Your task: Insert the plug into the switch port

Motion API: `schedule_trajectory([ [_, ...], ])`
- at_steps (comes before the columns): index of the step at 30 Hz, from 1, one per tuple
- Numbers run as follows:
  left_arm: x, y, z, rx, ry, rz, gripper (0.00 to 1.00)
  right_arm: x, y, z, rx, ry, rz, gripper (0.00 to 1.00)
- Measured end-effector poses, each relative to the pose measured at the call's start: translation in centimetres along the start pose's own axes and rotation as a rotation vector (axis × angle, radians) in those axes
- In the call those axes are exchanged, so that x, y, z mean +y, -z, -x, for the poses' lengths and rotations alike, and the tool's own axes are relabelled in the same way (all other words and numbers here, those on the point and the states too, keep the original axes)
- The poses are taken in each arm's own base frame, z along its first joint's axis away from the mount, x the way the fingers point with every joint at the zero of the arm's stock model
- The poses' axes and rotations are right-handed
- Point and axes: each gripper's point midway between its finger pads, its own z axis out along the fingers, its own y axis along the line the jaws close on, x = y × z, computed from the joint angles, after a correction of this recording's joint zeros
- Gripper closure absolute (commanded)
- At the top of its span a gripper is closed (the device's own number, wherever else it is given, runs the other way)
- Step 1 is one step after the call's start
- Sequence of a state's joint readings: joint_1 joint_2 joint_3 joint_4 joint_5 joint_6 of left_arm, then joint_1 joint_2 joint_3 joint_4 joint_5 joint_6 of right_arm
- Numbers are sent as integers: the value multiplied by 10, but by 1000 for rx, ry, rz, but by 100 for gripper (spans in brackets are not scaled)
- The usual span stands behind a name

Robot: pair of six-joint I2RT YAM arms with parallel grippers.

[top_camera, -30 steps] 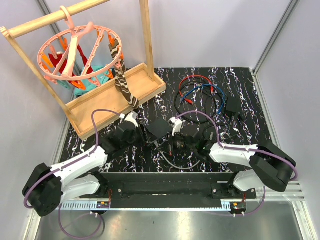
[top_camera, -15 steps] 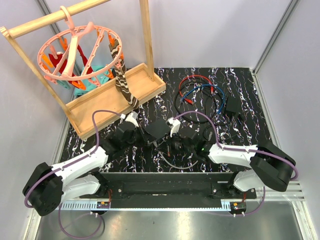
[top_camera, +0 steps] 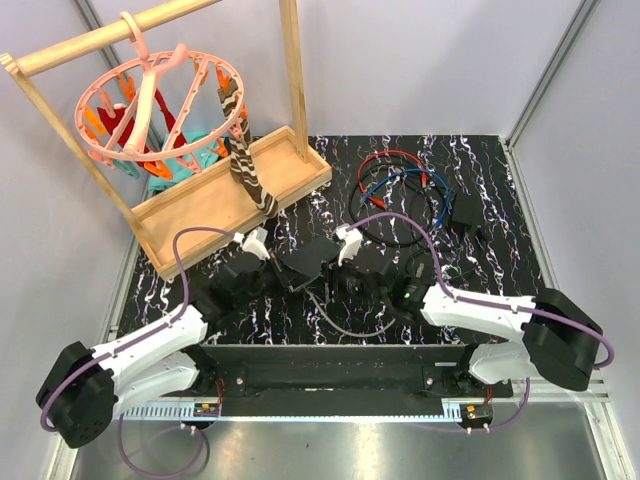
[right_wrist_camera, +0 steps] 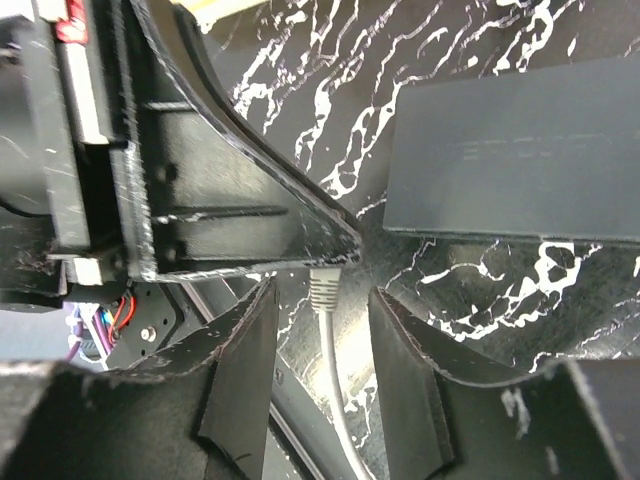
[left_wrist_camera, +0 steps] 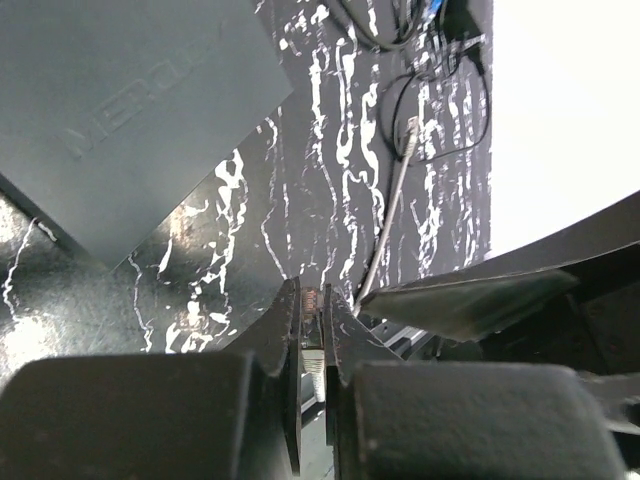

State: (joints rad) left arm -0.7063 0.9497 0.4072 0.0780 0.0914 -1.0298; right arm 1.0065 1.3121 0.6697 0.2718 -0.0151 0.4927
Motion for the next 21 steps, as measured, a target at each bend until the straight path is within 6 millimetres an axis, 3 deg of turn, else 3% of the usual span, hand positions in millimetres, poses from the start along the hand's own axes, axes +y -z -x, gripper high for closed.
schedule_trajectory([
  [13, 1, -1, 2, -22, 35, -4, 100, -10, -13, -19, 65, 1, -34, 61],
  [21, 2, -1, 1, -22, 44, -1, 100, -4, -19, -16, 66, 25, -22, 77],
])
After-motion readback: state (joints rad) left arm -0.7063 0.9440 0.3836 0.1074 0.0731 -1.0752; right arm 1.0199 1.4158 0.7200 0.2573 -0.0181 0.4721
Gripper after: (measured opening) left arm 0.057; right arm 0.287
